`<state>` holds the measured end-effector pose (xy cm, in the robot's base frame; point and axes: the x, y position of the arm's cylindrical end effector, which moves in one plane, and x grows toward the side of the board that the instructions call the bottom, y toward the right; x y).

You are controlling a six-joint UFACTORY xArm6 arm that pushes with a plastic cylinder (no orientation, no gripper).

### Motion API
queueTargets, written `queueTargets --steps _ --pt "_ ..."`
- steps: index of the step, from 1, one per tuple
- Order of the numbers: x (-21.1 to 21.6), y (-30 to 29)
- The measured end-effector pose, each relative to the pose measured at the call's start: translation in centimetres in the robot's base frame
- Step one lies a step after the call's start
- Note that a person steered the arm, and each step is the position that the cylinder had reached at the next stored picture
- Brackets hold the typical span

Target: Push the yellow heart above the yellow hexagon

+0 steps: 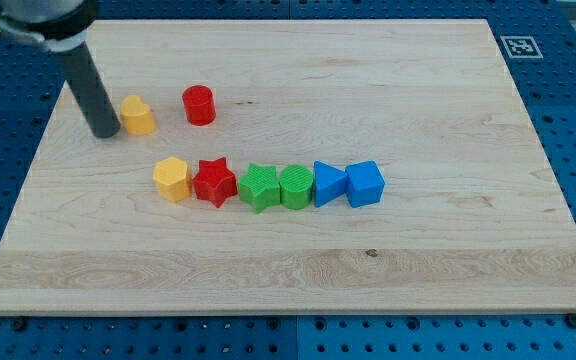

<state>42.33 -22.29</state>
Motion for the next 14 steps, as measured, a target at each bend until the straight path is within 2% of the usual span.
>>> queueTargets --steps 1,2,4,6,9,11,12,14 --pt "3.5 -0.1" --pt "3.7 -1.7" --pt "-1.3 -2.3" --pt "-5.0 1.7" --pt "-2.1 2.2" --pt "-8.6 2.6" --pt "-9.9 3.4" --pt "-6.0 3.8"
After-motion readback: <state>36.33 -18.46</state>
